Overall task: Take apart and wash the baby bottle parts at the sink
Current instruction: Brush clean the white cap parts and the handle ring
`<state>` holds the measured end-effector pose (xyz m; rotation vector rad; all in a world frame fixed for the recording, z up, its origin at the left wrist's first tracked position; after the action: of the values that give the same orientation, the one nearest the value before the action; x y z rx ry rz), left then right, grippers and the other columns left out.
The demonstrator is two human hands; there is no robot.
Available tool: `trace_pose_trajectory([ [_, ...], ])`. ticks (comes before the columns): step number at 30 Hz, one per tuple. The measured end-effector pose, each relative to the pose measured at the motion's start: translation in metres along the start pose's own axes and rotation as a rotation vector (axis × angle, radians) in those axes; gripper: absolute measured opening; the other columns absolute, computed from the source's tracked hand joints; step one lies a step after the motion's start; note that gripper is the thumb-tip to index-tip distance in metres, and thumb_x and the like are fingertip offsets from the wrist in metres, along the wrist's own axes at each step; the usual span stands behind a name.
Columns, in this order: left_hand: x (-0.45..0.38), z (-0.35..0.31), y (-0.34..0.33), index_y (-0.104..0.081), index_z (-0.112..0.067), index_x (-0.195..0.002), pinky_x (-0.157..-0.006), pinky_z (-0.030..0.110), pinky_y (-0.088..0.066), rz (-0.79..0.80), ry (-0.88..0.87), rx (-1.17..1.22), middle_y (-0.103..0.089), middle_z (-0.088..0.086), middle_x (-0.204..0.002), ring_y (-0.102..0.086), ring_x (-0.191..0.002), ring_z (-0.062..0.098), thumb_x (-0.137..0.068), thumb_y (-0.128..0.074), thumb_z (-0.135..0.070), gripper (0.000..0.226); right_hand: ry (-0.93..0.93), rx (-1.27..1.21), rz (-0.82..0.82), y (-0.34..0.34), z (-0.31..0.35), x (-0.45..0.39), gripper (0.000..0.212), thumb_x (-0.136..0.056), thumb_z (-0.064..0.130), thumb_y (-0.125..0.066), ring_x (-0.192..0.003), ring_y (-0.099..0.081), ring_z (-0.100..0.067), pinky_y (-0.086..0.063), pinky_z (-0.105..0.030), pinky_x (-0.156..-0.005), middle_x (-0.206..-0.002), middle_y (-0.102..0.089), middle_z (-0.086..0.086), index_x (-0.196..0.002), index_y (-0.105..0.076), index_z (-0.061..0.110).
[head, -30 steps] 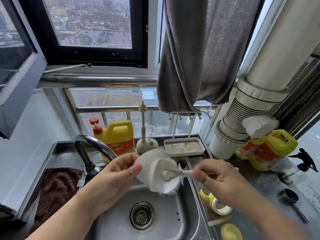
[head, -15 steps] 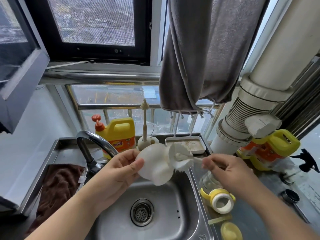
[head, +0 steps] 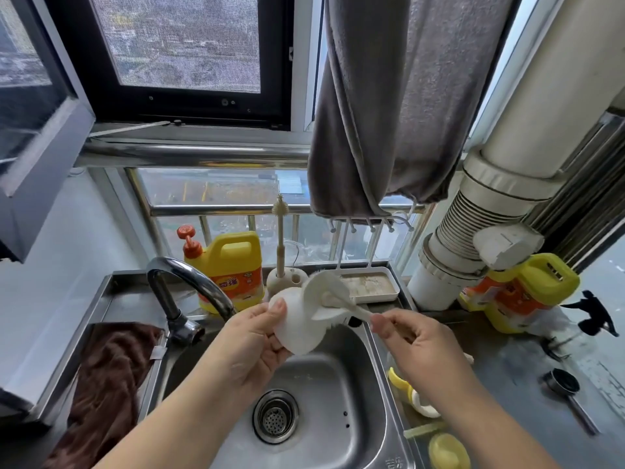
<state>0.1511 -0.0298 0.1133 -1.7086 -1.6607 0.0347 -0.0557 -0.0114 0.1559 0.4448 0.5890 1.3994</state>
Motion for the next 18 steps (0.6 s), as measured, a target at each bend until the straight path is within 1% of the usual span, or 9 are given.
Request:
trace_pose_trajectory([
  [1, -0.001, -0.003, 0.004, -0.06, 0.002, -0.104, -0.058, 0.034, -0.059, -0.015, -0.012, -0.031, -0.07, 0.018, -0.085, -0.068, -0.072, 0.027, -0.094, -0.05, -0.011, 0.02, 0.041, 0.084, 0.009, -0.002, 0.001, 0.001, 0.046, -0.079, 0.068, -0.048, -0.059, -0.053, -0.003, -0.039, -0.025, -0.06, -0.064, -0.06, 0.018, -0.075, -0.069, 0.027],
  [2, 0.0, -0.007, 0.007, -0.06, 0.002, -0.101, -0.057, 0.033, -0.059, -0.028, -0.026, -0.053, -0.07, 0.018, -0.083, -0.066, -0.073, 0.026, -0.093, -0.051, -0.01, 0.017, 0.076, 0.178, 0.017, -0.003, 0.0, 0.004, 0.05, -0.08, 0.072, -0.044, -0.062, -0.053, -0.002, -0.038, -0.025, -0.064, -0.068, -0.06, 0.023, -0.073, -0.067, 0.029],
  [4, 0.001, -0.014, 0.009, -0.06, 0.0, -0.095, -0.056, 0.031, -0.059, -0.031, -0.055, -0.066, -0.07, 0.017, -0.082, -0.067, -0.072, 0.026, -0.089, -0.054, -0.007, 0.011, 0.103, 0.281, -0.021, 0.005, -0.005, 0.008, 0.052, -0.077, 0.076, -0.037, -0.06, -0.051, -0.002, -0.034, -0.027, -0.064, -0.069, -0.058, 0.027, -0.067, -0.064, 0.033],
  [6, 0.002, -0.017, 0.008, -0.06, 0.0, -0.092, -0.055, 0.029, -0.059, -0.019, -0.073, -0.074, -0.07, 0.018, -0.083, -0.069, -0.072, 0.026, -0.086, -0.056, -0.003, 0.008, 0.07, 0.225, -0.099, 0.022, -0.008, 0.006, 0.053, -0.076, 0.077, -0.037, -0.055, -0.051, -0.004, -0.033, -0.028, -0.06, -0.066, -0.058, 0.027, -0.066, -0.064, 0.033],
  [8, 0.003, -0.014, 0.004, -0.061, 0.001, -0.093, -0.056, 0.029, -0.059, -0.005, -0.065, -0.088, -0.071, 0.018, -0.084, -0.07, -0.072, 0.026, -0.086, -0.056, -0.002, 0.009, 0.087, 0.158, -0.161, 0.029, -0.002, -0.001, 0.053, -0.08, 0.074, -0.042, -0.054, -0.052, -0.006, -0.033, -0.027, -0.056, -0.061, -0.058, 0.024, -0.071, -0.068, 0.03],
  [10, 0.003, -0.012, 0.002, -0.062, 0.001, -0.095, -0.058, 0.031, -0.06, -0.001, -0.058, -0.097, -0.072, 0.019, -0.084, -0.071, -0.071, 0.026, -0.086, -0.056, -0.002, 0.011, 0.15, 0.165, -0.149, 0.021, 0.011, -0.004, 0.054, -0.083, 0.071, -0.04, -0.055, -0.051, -0.006, -0.034, -0.026, -0.056, -0.057, -0.056, 0.016, -0.075, -0.07, 0.027],
  [13, 0.002, -0.012, 0.008, -0.062, 0.003, -0.098, -0.058, 0.032, -0.059, -0.024, -0.059, -0.112, -0.072, 0.018, -0.083, -0.069, -0.072, 0.026, -0.087, -0.056, -0.002, 0.014, 0.223, 0.326, -0.078, 0.004, 0.014, 0.004, 0.055, -0.083, 0.072, -0.033, -0.063, -0.053, -0.006, -0.041, -0.034, -0.064, -0.061, -0.056, 0.013, -0.075, -0.067, 0.03],
  [15, 0.002, -0.013, 0.011, -0.062, 0.002, -0.097, -0.063, 0.032, -0.059, -0.017, -0.081, -0.124, -0.072, 0.017, -0.082, -0.069, -0.073, 0.026, -0.086, -0.056, -0.003, 0.014, 0.197, 0.371, -0.103, 0.015, 0.005, 0.005, 0.058, -0.082, 0.076, -0.029, -0.063, -0.053, -0.005, -0.041, -0.034, -0.065, -0.06, -0.055, 0.016, -0.072, -0.066, 0.032],
  [18, 0.005, -0.012, 0.002, -0.065, 0.0, -0.09, -0.078, 0.036, -0.053, 0.047, -0.134, -0.203, -0.072, 0.017, -0.082, -0.067, -0.077, 0.026, -0.083, -0.058, -0.003, 0.011, 0.161, 0.271, -0.158, 0.026, 0.006, -0.005, 0.057, -0.079, 0.075, -0.035, -0.063, -0.057, -0.006, -0.046, -0.036, -0.065, -0.06, -0.059, 0.015, -0.073, -0.068, 0.029],
])
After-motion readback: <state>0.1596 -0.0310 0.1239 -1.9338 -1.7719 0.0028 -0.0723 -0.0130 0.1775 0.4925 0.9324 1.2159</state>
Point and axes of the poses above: each hand's wrist, its own x-axis away from the middle knuckle, its own y-axis out of the back of the hand, z = x × y, the point moved 10 cm from there along -x, towards the middle knuckle
